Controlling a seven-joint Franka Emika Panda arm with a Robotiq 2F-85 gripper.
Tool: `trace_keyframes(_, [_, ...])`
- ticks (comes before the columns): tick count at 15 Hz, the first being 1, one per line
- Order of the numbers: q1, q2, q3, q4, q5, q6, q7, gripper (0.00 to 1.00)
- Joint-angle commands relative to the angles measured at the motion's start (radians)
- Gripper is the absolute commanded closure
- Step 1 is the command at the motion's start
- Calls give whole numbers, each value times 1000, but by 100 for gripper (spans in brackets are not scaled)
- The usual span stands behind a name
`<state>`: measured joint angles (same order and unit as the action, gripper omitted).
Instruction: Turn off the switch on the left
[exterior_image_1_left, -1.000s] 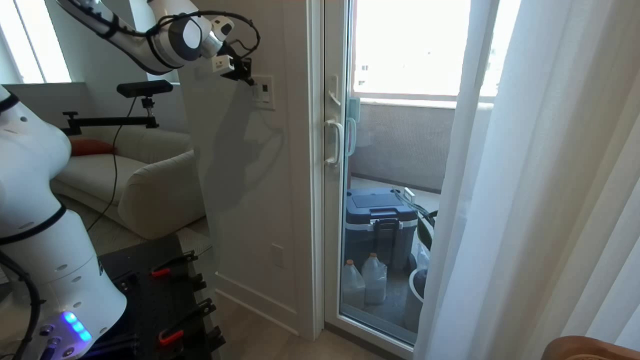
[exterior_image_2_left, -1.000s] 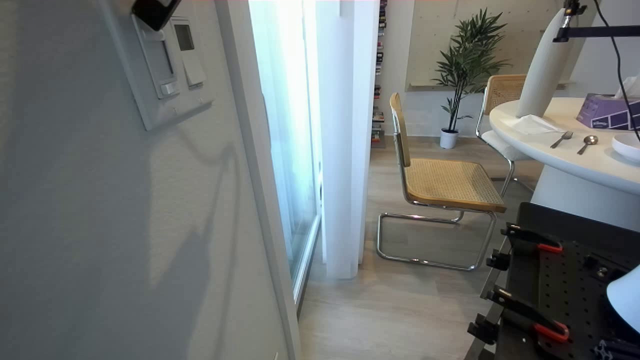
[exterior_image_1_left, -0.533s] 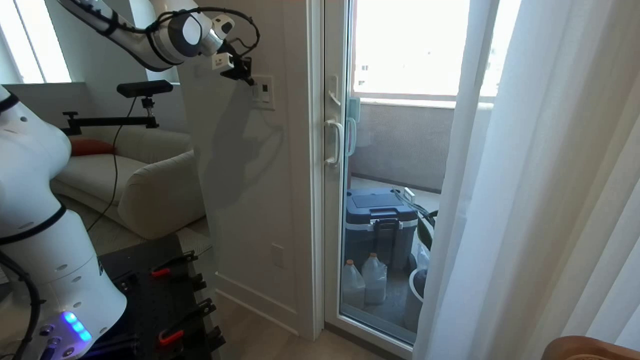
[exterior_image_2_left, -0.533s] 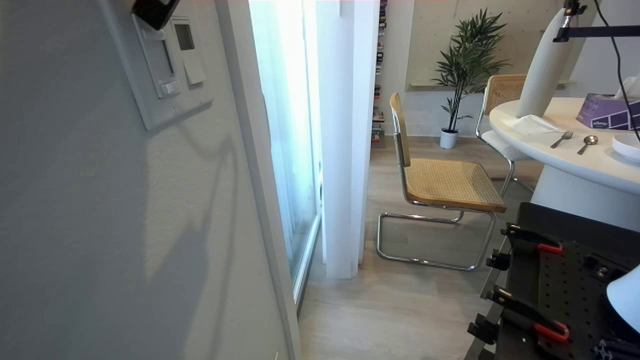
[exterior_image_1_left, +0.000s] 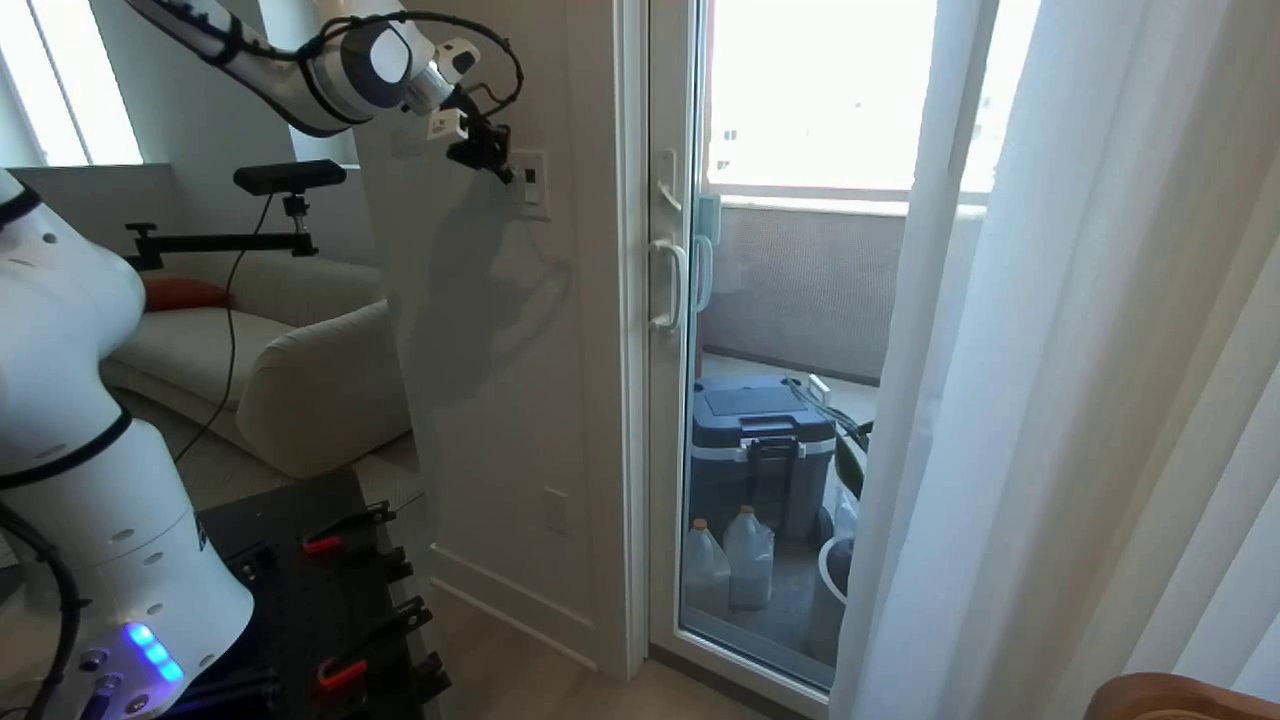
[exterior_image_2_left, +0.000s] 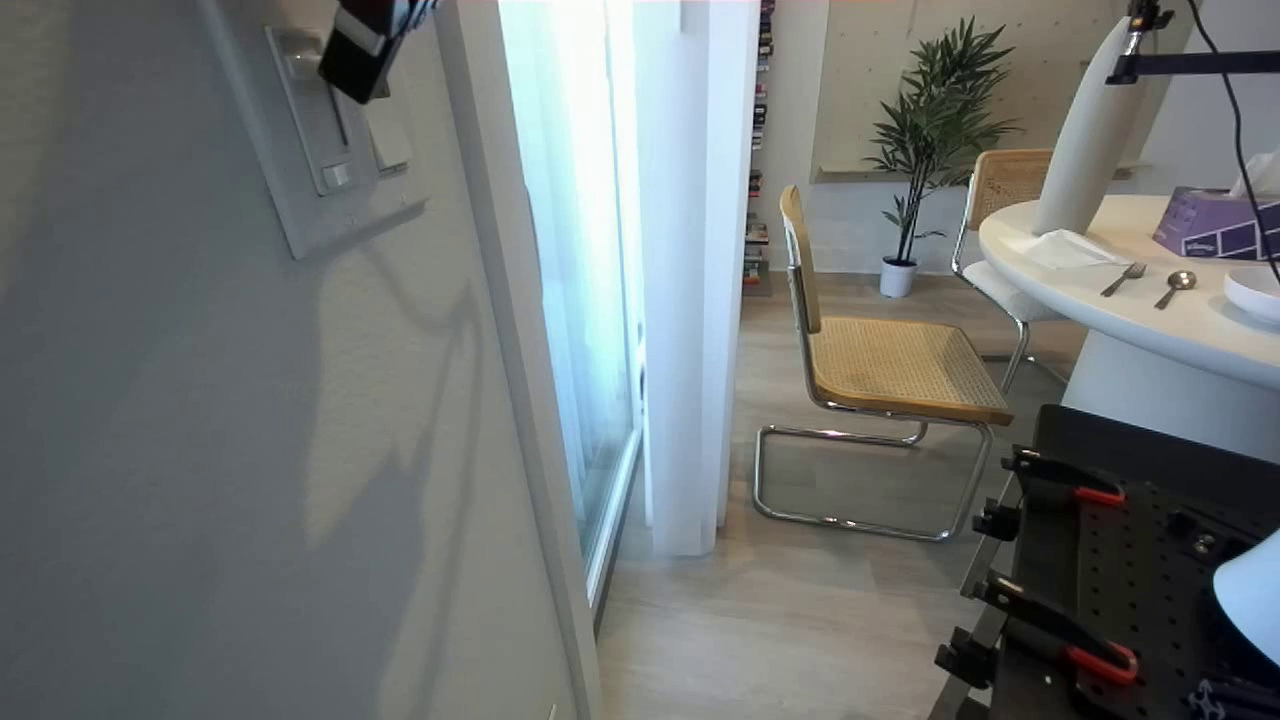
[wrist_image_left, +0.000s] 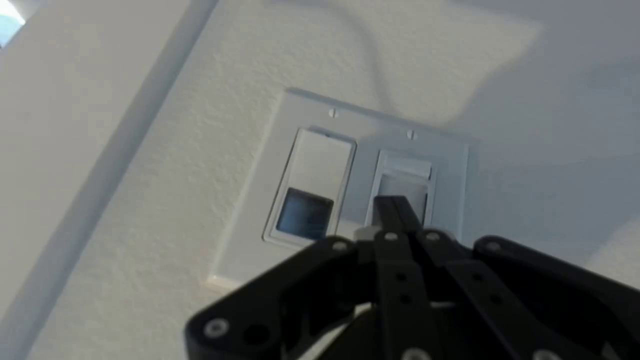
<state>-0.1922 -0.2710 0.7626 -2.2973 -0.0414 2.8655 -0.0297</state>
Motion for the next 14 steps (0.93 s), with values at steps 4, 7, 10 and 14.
trace_keyframes(4, [-34, 73, 22, 30, -18, -39, 27, 100])
trace_keyframes(7, [-22, 78, 17, 40, -6, -50, 20, 100])
trace_keyframes(10, [-4, 69, 9, 56, 12, -69, 6, 100])
trace_keyframes(14, [181, 66, -161, 63, -43, -107, 34, 100])
